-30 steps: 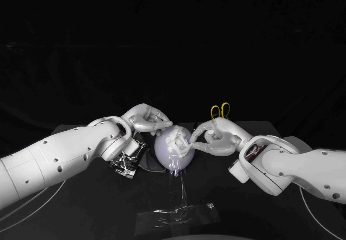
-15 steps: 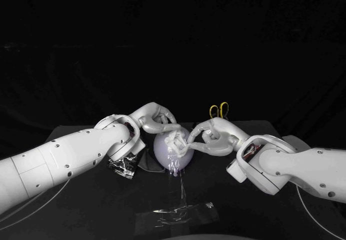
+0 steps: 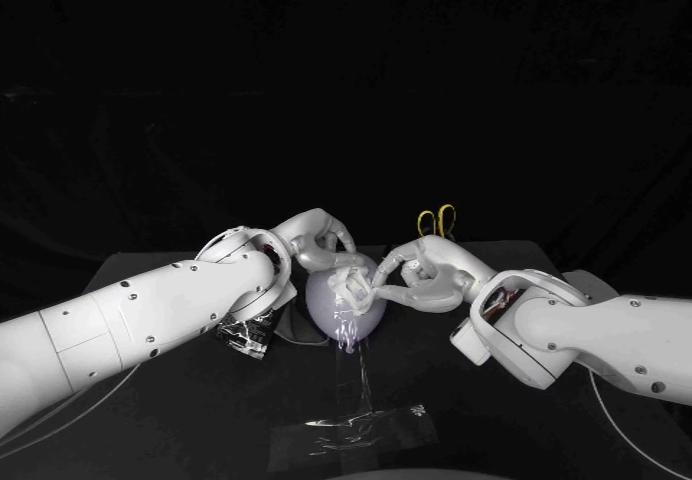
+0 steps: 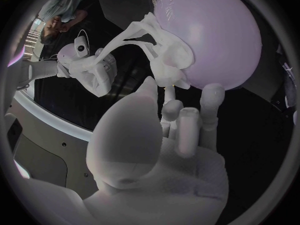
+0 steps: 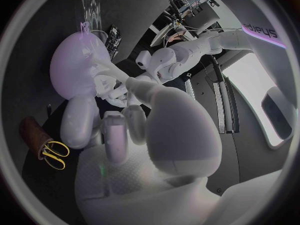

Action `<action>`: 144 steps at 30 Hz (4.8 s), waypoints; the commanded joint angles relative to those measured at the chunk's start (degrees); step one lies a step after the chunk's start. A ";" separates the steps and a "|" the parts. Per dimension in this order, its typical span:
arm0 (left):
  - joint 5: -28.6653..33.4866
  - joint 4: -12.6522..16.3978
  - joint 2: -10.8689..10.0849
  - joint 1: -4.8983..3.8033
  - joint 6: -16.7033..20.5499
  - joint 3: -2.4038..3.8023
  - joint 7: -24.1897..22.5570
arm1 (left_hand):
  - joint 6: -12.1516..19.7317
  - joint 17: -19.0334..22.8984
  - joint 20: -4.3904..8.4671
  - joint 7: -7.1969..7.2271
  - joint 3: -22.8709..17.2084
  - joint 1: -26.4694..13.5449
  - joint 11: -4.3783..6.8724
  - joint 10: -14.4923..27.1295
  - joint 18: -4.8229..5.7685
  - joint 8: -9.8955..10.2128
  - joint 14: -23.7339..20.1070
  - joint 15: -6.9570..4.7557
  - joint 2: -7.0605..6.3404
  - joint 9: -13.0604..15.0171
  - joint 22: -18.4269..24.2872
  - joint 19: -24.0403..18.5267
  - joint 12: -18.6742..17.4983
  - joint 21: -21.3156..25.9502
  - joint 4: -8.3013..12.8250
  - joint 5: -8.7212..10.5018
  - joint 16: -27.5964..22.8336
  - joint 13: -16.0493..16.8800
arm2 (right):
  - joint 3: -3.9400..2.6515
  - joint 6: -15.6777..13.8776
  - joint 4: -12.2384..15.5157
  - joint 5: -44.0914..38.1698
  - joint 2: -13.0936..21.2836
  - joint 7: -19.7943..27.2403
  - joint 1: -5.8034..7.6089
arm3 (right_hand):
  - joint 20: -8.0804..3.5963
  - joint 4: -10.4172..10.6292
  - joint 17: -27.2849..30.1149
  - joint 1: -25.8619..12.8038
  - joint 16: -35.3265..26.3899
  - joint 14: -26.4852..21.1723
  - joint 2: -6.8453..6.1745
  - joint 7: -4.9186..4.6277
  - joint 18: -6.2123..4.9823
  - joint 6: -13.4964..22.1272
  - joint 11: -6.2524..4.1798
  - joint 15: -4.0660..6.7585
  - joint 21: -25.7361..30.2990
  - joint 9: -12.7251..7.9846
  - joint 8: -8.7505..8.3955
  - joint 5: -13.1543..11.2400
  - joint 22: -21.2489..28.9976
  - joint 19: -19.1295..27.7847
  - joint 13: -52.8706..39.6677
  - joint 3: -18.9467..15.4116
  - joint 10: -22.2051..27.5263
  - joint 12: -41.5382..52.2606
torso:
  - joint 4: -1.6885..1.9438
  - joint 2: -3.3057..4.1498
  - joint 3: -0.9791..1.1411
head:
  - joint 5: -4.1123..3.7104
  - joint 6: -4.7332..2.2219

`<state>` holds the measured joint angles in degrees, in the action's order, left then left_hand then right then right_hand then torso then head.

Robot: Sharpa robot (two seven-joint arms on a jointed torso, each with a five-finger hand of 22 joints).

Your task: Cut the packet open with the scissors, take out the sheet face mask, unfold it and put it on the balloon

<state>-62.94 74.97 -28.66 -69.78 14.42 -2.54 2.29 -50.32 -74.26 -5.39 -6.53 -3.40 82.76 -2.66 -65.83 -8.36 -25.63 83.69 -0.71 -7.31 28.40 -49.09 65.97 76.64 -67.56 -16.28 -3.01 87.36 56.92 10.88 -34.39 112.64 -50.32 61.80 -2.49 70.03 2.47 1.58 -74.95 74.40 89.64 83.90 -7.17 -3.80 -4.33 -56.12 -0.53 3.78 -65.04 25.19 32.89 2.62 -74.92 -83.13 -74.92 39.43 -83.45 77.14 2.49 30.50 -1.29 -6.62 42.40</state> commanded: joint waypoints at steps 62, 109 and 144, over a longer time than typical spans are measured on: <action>43.77 7.04 -12.26 0.23 8.69 0.51 -2.93 | -3.84 -8.95 1.67 1.55 -35.29 -2.49 1.87 -8.17 2.22 -6.10 3.79 -1.67 -2.93 0.71 -11.52 3.06 1.25 -8.71 9.25 0.16 1.35 8.15 | -0.04 -1.64 -1.28 -1.67 6.08 3.00 -0.31 | -0.25 -0.48 -15.05 -0.34 0.36 6.10 0.29 0.08 0.27 -0.42 -0.03 0.10 -0.50 0.07 0.36 0.17 -9.65 -0.32 -5.04 -0.15 -0.48 -0.24 | 0.11 -0.06 -0.03 | 0.39 0.57; 62.40 8.88 -15.10 0.17 19.78 1.53 -19.13 | -3.29 -8.39 1.72 1.83 -35.54 -4.17 2.10 -5.88 2.08 -6.63 3.60 -1.85 -2.54 1.00 -10.87 2.63 -1.69 -8.30 10.03 0.17 1.17 3.43 | -1.36 -7.04 -8.28 1.22 1.52 7.75 13.12 | -0.25 -0.71 -15.05 -0.26 0.36 6.10 0.38 0.07 0.28 -0.37 -0.04 0.13 -0.64 0.08 0.36 0.18 -9.69 -0.35 -4.99 -0.12 -0.43 -0.37 | 0.09 -0.11 -0.09 | 0.93 -2.26; 51.17 -6.10 -4.66 -2.23 13.89 0.70 -12.13 | 2.03 3.02 0.15 -0.98 -32.80 -7.23 -0.46 10.82 0.15 -2.08 -1.53 0.33 -3.48 -2.29 -0.06 -5.53 -24.91 -1.33 11.54 0.19 -2.47 -24.11 | -2.81 -5.00 -23.77 3.43 -17.38 8.04 18.47 | -0.25 -0.82 -15.05 -0.25 0.36 6.10 0.45 0.04 0.26 -0.29 -0.02 0.14 -0.51 0.08 0.34 0.18 -9.66 -0.30 -5.02 -0.12 -0.43 -0.36 | 0.03 -0.03 -0.08 | 1.07 -4.75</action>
<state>-6.86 69.21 -33.68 -71.86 31.32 -1.87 -12.48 -48.67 -71.91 -5.15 -7.51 -36.57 75.52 -3.18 -55.36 -7.22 -27.97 82.63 -0.35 -10.28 26.30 -49.68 60.93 52.19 -69.27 -4.76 -2.87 85.12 33.15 8.14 -40.22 89.20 -47.10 44.65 4.77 88.41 2.46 1.00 -74.95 74.26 89.80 83.90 -7.04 -3.80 -4.33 -55.95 -0.60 3.78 -65.55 25.17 33.05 2.62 -74.93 -83.14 -74.94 39.19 -83.38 77.14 2.53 30.40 -1.32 -5.50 37.79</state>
